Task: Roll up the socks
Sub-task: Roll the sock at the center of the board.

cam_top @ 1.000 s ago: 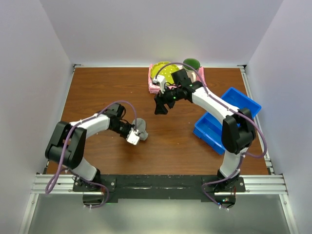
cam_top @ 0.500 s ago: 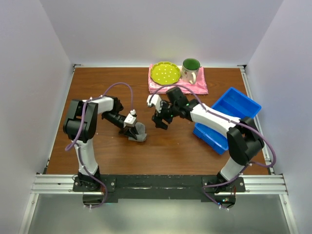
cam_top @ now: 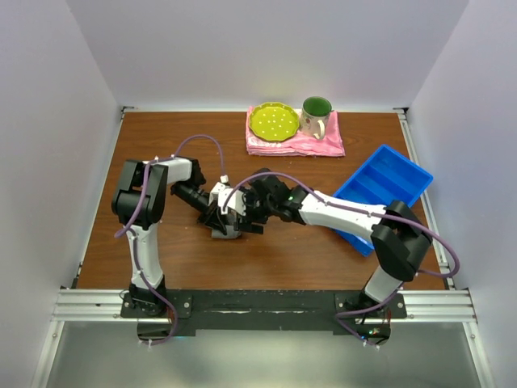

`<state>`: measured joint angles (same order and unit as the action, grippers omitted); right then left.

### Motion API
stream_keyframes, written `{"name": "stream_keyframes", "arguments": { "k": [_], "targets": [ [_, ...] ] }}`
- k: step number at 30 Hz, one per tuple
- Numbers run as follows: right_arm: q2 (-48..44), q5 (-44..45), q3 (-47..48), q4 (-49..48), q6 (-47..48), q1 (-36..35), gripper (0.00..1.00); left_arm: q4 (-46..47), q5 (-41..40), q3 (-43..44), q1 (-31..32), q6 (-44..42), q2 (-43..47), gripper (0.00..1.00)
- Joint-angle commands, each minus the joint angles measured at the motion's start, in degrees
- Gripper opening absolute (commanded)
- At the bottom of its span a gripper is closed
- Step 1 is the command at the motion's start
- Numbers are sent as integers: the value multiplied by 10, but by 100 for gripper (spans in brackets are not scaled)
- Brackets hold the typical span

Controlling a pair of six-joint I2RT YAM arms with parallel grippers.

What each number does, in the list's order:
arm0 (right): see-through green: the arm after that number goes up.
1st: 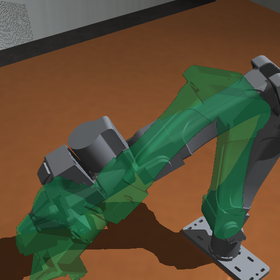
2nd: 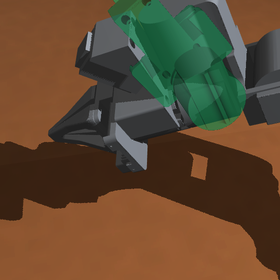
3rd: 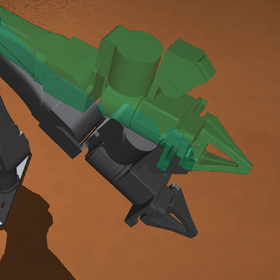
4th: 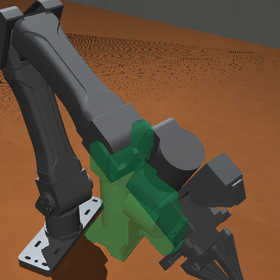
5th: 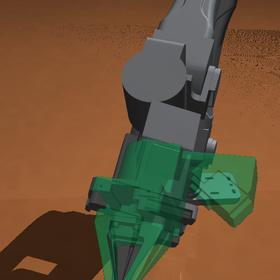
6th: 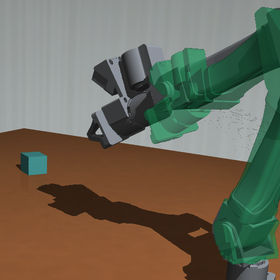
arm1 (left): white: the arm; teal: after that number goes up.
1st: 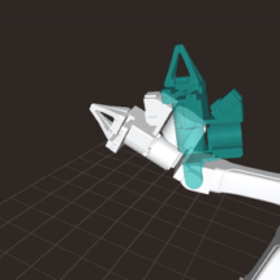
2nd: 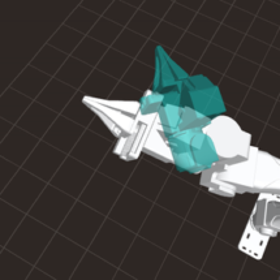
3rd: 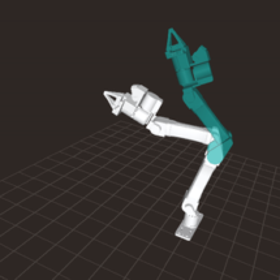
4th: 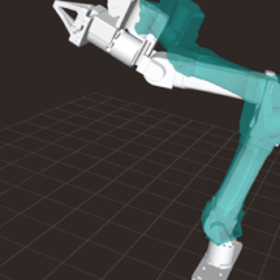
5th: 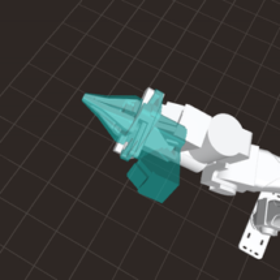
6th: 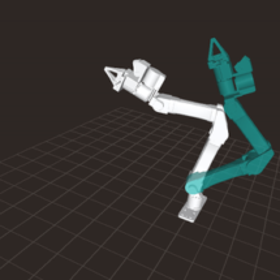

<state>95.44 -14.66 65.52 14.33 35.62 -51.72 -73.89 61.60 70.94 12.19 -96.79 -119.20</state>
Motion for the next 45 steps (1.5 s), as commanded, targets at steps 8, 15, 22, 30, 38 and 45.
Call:
{"name": "stream_keyframes", "arguments": {
  "k": [8, 15, 22, 30, 38, 45],
  "targets": [
    [35, 35, 11, -30, 24, -73, 79, 59, -80, -6, 1, 57, -37, 0],
    [57, 53, 28, -43, 17, -87, 79, 81, -81, -25, 1, 58, -27, 0],
    [83, 39, 44, -45, 6, -91, 78, 90, -82, -33, 0, 63, -24, 0],
    [101, 55, 45, -53, 5, -101, 71, 89, -81, -33, 1, 61, -23, 0],
    [106, 61, 44, -56, 9, -103, 68, 88, -81, -35, 1, 59, -22, 0],
    [120, 62, 52, -55, 13, -106, 65, 88, -81, -33, 1, 61, -24, 0]
  ]
}}
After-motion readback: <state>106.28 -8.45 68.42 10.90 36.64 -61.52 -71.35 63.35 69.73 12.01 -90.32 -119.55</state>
